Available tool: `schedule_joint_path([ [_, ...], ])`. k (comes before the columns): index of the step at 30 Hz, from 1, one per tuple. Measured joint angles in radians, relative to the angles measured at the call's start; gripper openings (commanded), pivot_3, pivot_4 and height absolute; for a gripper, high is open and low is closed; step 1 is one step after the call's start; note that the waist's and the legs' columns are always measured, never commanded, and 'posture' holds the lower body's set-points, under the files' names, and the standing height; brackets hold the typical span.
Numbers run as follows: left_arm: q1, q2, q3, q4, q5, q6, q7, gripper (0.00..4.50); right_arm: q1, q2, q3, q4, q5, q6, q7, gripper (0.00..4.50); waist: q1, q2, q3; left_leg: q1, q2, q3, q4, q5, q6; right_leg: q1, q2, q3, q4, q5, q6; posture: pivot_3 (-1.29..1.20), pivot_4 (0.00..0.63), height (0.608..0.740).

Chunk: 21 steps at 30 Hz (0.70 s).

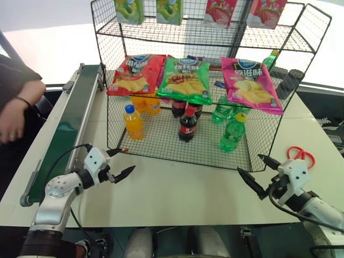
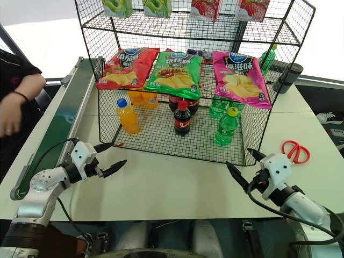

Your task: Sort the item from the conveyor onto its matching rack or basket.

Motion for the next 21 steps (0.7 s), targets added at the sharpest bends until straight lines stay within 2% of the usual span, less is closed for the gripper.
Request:
schedule_joint_path([
  [21,-0.027,-0.003,-0.025,0.009,0.008,-0.003,-0.005,4.50,-0.011,0.003,0.017,0.000,-0.006,-0.002,-0.004,4.45,0.000,0.000,0.000,0.000,0.000,0.000,0.000,0.000,0.000,0.000,0.001,0.000,0.000,0.000,0.000,0.00,0.150,0.740],
])
